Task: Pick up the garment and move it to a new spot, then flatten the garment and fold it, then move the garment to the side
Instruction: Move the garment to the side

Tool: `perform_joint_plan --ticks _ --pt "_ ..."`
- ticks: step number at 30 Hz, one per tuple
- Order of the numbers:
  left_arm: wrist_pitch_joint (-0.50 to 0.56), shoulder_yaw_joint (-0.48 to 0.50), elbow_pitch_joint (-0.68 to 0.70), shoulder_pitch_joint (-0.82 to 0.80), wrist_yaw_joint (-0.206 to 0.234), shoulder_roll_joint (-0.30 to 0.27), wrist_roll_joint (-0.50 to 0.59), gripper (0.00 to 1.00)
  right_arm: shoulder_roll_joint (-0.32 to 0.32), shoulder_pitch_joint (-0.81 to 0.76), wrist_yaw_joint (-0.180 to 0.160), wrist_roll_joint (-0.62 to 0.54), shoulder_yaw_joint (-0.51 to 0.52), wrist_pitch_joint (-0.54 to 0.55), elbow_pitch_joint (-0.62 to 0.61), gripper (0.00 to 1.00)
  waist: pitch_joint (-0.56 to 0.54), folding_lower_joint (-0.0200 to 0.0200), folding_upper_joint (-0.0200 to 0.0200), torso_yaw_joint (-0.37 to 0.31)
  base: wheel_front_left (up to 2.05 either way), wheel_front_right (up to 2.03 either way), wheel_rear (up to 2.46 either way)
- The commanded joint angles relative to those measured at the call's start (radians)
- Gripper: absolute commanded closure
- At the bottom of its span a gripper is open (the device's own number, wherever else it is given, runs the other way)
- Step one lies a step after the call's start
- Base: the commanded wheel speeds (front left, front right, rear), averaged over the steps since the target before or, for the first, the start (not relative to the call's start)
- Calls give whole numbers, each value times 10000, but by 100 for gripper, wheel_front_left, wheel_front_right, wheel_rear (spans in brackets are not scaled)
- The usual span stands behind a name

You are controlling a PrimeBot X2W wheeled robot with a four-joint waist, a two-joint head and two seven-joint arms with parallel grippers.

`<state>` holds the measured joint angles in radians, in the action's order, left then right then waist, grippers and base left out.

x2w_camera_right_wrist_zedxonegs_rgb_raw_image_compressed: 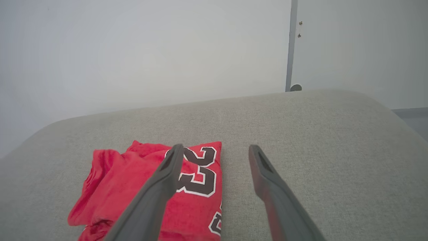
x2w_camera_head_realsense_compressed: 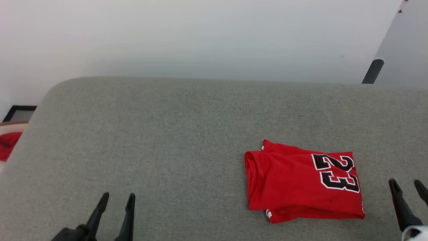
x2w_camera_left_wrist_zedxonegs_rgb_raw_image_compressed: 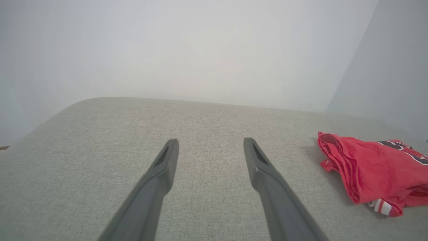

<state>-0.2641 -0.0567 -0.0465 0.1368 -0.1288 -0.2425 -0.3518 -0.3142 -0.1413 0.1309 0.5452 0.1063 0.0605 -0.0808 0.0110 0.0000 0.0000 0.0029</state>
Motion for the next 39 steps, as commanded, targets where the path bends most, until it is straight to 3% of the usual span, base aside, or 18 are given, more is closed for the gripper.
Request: perform_joint_plan --ticks 1,7,14,22,28,29,31,35,39 --pt "8 27 35 -114 -25 39 18 0 -89 268 -5 20 -60 77 -54 0 97 0 0 20 0 0 0" --pt "8 -4 -4 -586 -25 244 105 0 -829 1760 -5 37 -719 1781 318 0 769 0 0 89 0 0 0" --pt "8 -316 -180 -1467 -25 449 32 0 -1909 3428 -5 739 -1651 5571 1398 0 1723 0 0 424 0 0 0" --pt "8 -572 -210 -2470 -25 740 -53 0 -1802 4444 -3 1082 -1610 8320 2159 0 3005 0 0 809 0 0 0" --pt "8 -694 -375 -2997 -25 866 -72 0 -1518 4211 -2 1227 -2054 9084 2552 0 3451 0 0 964 0 0 0" --pt "8 -707 -407 -3053 -25 874 -76 0 -1469 4195 -2 1226 -2087 8978 2553 19 3481 0 0 962 0 0 0" --pt "8 -734 -480 -3162 -25 853 -77 0 -1336 4235 -2 1310 -2054 8585 2517 100 3526 0 0 910 0 0 0" --pt "8 -698 -564 -3302 -25 780 -16 0 -1228 4407 -8 1490 -1720 7698 2549 100 3473 0 0 631 0 0 0" --pt "8 -611 -481 -3453 -26 699 79 0 -1629 4636 -45 1471 -877 6691 2504 100 3456 0 0 171 0 0 0"
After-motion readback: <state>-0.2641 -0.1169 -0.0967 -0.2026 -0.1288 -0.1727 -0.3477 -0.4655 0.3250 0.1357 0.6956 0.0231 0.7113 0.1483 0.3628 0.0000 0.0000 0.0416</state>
